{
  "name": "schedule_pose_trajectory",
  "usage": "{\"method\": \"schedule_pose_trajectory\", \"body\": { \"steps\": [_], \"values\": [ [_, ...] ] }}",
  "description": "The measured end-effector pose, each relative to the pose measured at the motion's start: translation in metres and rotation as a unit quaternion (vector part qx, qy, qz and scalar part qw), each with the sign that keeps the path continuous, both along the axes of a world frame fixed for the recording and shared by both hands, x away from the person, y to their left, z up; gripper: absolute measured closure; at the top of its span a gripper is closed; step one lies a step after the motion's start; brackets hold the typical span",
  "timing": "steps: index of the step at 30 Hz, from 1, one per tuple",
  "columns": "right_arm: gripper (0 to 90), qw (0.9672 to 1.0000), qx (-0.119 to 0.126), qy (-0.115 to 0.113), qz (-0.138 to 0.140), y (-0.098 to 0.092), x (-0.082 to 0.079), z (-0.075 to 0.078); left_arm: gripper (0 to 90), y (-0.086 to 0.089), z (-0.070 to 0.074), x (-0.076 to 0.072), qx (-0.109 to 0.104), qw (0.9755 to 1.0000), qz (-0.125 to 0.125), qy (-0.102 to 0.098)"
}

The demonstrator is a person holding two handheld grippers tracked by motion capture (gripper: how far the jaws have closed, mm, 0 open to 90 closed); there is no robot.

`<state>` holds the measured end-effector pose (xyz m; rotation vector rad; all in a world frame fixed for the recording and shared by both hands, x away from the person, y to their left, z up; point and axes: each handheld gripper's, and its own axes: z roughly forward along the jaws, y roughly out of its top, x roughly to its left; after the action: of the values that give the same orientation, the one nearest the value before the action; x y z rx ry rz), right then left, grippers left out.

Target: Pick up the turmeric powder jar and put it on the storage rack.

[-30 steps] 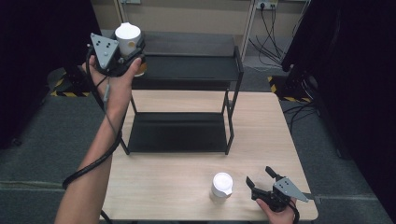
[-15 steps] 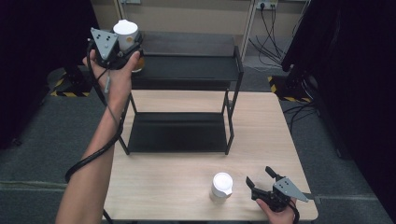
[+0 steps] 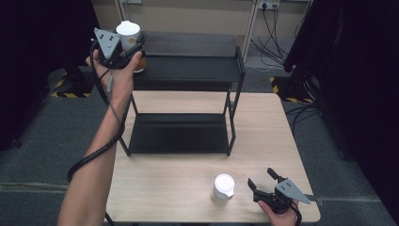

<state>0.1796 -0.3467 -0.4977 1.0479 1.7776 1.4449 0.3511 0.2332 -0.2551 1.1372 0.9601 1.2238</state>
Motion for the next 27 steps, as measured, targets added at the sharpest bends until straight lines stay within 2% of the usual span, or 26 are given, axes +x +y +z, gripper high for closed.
{"method": "schedule_pose_trajectory", "body": {
  "steps": [10,13,15,19,23,27],
  "values": [
    [9.7,1.0000,-0.002,0.000,0.002,0.000,0.000,0.000,30.5,0.006,-0.004,0.004,-0.012,0.9999,-0.011,-0.003],
    [9.7,1.0000,-0.004,-0.001,0.003,0.000,0.000,0.000,29.8,0.009,-0.004,0.005,-0.009,0.9998,-0.017,-0.002],
    [9.6,1.0000,-0.004,-0.001,0.003,0.000,0.000,0.000,22.7,0.009,-0.004,0.004,-0.013,0.9998,-0.018,-0.003],
    [9.3,1.0000,-0.003,-0.002,0.003,0.000,0.000,0.000,15.1,0.009,-0.005,-0.001,-0.007,0.9998,-0.017,-0.002],
    [9.2,1.0000,-0.005,-0.003,0.003,0.000,0.000,0.000,14.1,0.009,-0.009,-0.008,-0.014,0.9998,-0.015,-0.006],
    [9.0,1.0000,-0.006,-0.003,0.003,0.001,0.000,0.000,13.8,0.008,-0.010,-0.018,-0.006,0.9998,-0.017,-0.013]
  ]
}}
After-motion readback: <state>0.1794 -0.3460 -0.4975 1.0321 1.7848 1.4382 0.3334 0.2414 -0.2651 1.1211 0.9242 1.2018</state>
